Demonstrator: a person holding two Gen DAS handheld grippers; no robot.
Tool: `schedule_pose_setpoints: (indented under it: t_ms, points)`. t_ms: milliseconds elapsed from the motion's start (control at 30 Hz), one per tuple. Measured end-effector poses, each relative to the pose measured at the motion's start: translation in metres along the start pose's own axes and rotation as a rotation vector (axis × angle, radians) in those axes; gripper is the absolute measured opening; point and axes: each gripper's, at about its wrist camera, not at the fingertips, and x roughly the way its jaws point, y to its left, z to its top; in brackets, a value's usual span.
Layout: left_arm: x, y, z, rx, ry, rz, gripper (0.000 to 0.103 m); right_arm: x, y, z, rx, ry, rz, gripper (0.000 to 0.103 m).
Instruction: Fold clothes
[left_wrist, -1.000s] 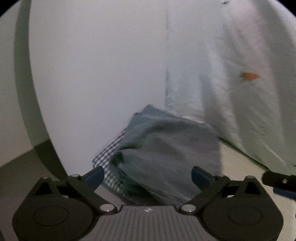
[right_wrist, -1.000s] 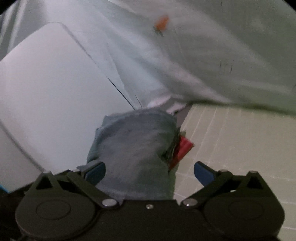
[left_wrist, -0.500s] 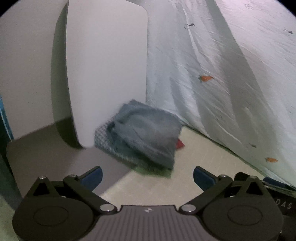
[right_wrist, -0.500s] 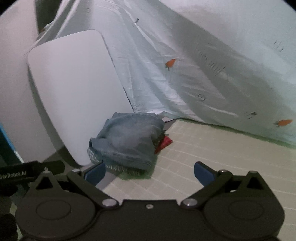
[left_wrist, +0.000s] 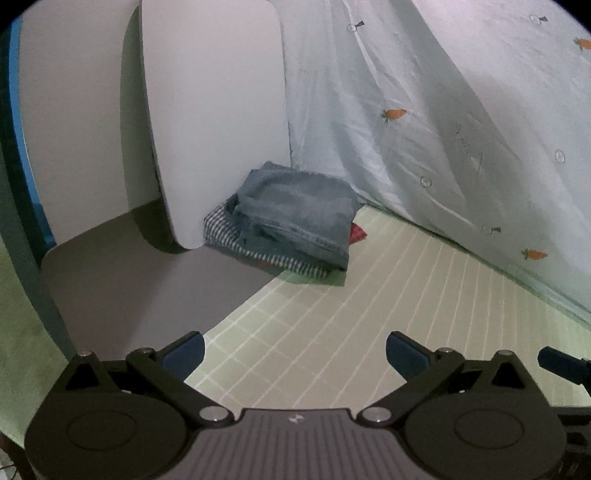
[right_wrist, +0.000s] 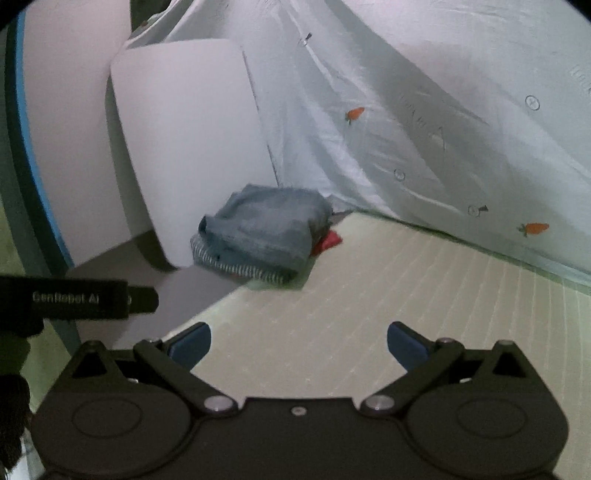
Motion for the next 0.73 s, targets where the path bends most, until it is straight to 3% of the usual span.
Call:
schedule_pose_setpoints:
  t_ms: [733]
  points:
    - [-0.0032,-0.0052,0.0002,0.027,-0.012,-0.028,0.103,-0.0049,0.002,-0.0037,0.006,-0.01,-0.056,0.103]
